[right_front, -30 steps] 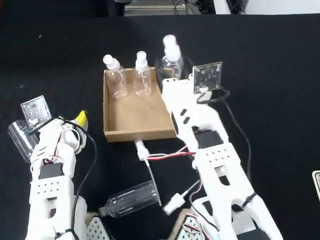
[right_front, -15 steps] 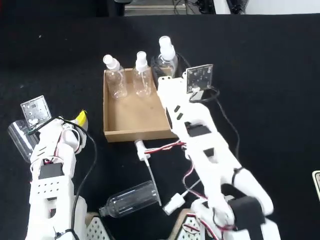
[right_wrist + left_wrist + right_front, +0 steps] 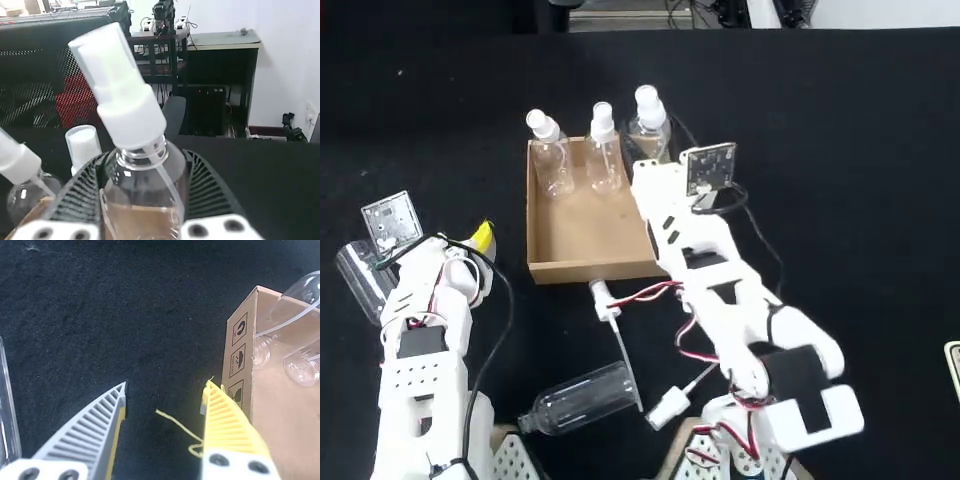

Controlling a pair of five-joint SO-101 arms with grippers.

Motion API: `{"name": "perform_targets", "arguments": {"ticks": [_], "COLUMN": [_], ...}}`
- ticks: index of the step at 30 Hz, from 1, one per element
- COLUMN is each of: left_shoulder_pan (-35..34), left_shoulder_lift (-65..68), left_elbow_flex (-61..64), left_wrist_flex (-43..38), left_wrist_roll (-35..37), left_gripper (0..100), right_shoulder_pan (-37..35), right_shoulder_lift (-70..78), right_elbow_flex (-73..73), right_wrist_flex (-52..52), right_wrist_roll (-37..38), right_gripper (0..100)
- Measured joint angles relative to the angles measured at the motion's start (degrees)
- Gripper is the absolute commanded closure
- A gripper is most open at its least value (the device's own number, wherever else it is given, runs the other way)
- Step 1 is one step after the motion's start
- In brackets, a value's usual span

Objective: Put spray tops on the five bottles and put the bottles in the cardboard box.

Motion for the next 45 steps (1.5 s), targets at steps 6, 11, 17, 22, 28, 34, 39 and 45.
{"name": "perform_targets", "arguments": {"ticks": [6, 11, 17, 22, 28, 34, 39, 45], "left_shoulder_pan": [0.0, 0.0, 0.0, 0.0, 0.0, 0.0, 0.0, 0.0], "left_shoulder_lift": [0.0, 0.0, 0.0, 0.0, 0.0, 0.0, 0.0, 0.0], "left_elbow_flex": [0.0, 0.0, 0.0, 0.0, 0.0, 0.0, 0.0, 0.0], "left_wrist_flex": [0.0, 0.0, 0.0, 0.0, 0.0, 0.0, 0.0, 0.0], "left_wrist_roll": [0.0, 0.0, 0.0, 0.0, 0.0, 0.0, 0.0, 0.0], "left_gripper": [77, 77, 77, 77, 77, 77, 77, 77], "right_shoulder_pan": [0.0, 0.0, 0.0, 0.0, 0.0, 0.0, 0.0, 0.0], "right_shoulder_lift": [3.87, 7.12, 10.99, 13.1, 13.19, 13.19, 13.19, 13.19], "right_elbow_flex": [0.0, 0.0, -0.88, -2.46, -2.46, -2.46, -2.46, -2.46], "right_wrist_flex": [-4.04, -6.68, -7.03, -7.03, -7.03, -7.03, -7.03, -7.03], "right_wrist_roll": [0.0, 0.0, 0.0, 0.0, 0.0, 0.0, 0.0, 0.0], "right_gripper": [98.8, 98.8, 98.8, 98.8, 98.8, 98.7, 98.7, 98.7]}}
